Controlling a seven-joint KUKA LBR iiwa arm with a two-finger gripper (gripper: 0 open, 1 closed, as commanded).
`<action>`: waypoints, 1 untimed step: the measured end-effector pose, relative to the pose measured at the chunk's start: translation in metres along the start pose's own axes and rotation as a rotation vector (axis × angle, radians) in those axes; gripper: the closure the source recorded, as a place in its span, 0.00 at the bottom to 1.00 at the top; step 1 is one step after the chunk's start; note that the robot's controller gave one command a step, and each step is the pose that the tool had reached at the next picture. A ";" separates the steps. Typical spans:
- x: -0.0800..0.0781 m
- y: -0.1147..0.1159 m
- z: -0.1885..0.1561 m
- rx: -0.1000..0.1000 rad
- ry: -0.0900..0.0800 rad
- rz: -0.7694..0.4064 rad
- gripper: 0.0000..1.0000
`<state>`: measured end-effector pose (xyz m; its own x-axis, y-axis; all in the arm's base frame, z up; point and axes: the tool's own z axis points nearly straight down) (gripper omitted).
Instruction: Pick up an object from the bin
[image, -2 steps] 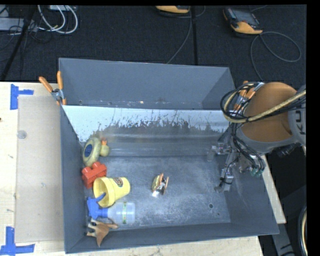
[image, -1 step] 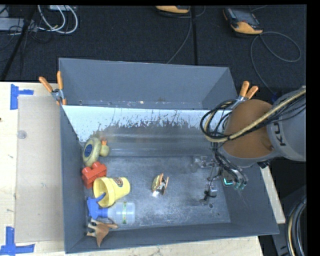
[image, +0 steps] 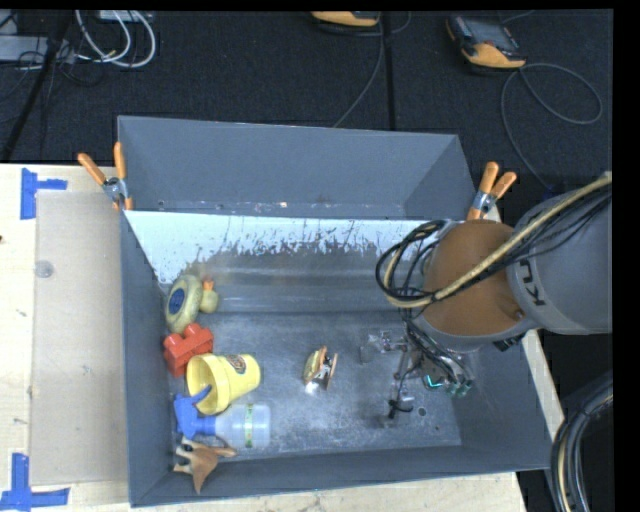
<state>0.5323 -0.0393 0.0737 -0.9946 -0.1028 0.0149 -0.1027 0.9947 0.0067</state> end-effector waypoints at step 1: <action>-0.039 0.015 -0.037 0.005 -0.006 0.060 0.00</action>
Offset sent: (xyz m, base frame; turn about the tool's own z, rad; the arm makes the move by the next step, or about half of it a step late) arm 0.0548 0.0497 -0.0037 -0.0758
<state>0.5698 -0.0205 0.1104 -0.9990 -0.0429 0.0095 -0.0429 0.9991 0.0012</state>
